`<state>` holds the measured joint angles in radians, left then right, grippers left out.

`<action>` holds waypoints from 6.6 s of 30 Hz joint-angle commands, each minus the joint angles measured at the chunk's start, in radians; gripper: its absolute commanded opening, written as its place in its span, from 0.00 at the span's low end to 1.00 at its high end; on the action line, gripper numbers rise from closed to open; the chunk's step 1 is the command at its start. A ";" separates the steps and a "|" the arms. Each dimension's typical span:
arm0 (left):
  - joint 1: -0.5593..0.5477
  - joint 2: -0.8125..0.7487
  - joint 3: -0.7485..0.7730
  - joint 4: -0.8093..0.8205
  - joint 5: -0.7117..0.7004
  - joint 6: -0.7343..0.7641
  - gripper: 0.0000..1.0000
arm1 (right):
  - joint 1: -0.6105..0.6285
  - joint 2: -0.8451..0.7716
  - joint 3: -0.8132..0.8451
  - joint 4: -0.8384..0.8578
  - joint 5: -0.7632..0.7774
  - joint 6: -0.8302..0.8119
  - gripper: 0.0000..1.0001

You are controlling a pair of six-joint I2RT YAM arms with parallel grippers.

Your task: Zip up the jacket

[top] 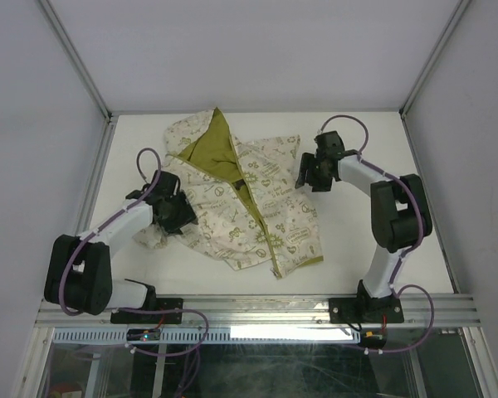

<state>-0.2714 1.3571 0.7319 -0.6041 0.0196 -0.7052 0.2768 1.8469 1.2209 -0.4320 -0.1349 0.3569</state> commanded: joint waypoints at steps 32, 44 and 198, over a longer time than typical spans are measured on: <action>-0.211 -0.068 -0.067 -0.071 -0.003 -0.112 0.58 | 0.420 -0.508 -0.524 -0.107 0.129 0.229 0.55; -0.327 -0.245 0.098 -0.170 0.041 -0.140 0.65 | 0.637 -0.519 -0.299 -0.362 0.217 0.176 0.54; -0.325 -0.401 -0.336 1.058 0.244 -0.617 0.00 | 0.605 -0.608 -0.355 0.395 -0.039 0.356 0.00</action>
<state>-0.6003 1.0271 0.3260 0.4335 0.2966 -1.5059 0.8932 1.2259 0.8036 -0.0204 -0.1661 0.7029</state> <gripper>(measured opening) 0.009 0.013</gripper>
